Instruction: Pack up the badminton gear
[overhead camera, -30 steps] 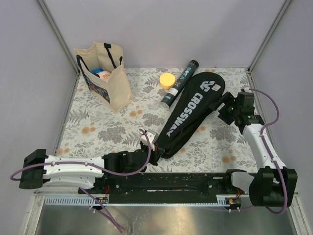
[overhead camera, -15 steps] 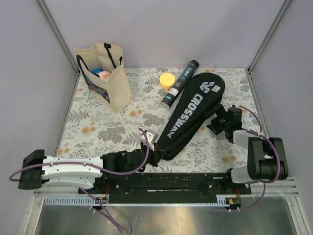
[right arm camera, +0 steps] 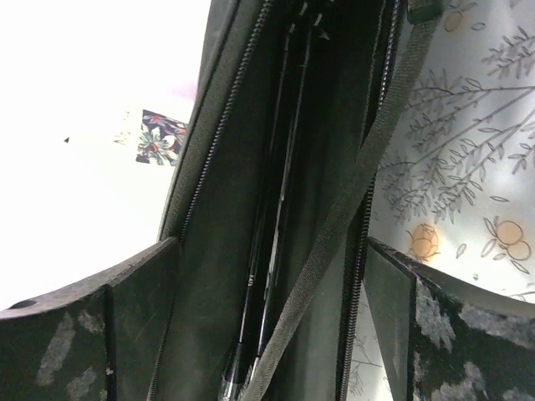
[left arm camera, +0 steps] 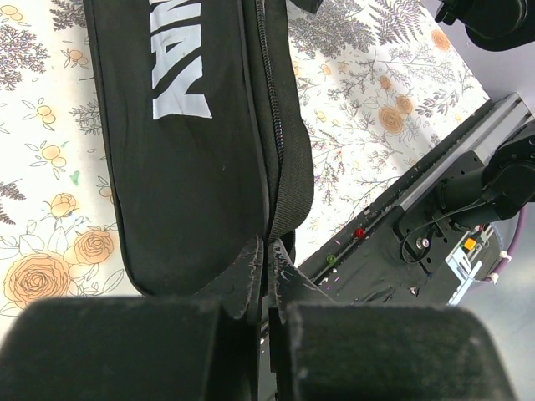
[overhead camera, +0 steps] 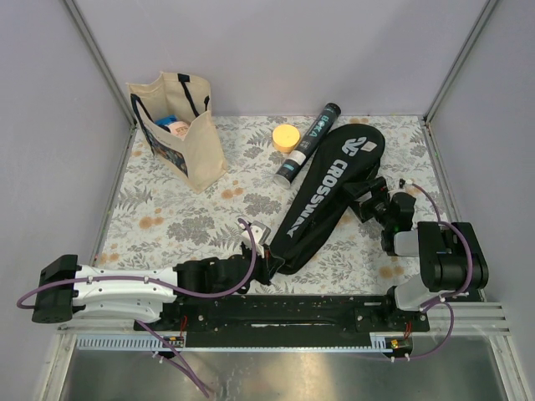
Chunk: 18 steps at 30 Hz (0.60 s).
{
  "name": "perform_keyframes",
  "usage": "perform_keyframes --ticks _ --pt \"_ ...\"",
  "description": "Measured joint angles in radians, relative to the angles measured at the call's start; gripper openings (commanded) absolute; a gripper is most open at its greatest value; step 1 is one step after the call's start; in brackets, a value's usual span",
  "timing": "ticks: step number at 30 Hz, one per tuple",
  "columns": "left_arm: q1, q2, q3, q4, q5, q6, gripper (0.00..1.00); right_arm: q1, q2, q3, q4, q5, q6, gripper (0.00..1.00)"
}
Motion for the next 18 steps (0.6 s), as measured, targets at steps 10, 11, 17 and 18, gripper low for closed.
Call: perform_keyframes --ticks 10,11,17,18 --pt "0.000 0.002 0.000 0.001 0.011 -0.014 0.00 0.000 0.076 -0.035 0.235 -0.001 0.088 0.99" --pt "0.000 0.004 0.000 0.001 0.013 -0.016 0.00 0.000 0.090 -0.035 0.245 -0.002 0.095 0.99" --pt "0.000 0.008 0.000 0.008 0.029 -0.022 0.01 0.000 0.129 -0.034 0.262 -0.005 0.114 0.85" --pt "0.000 0.008 0.000 0.010 0.034 -0.021 0.03 0.000 0.130 -0.032 0.257 -0.008 0.115 0.74"
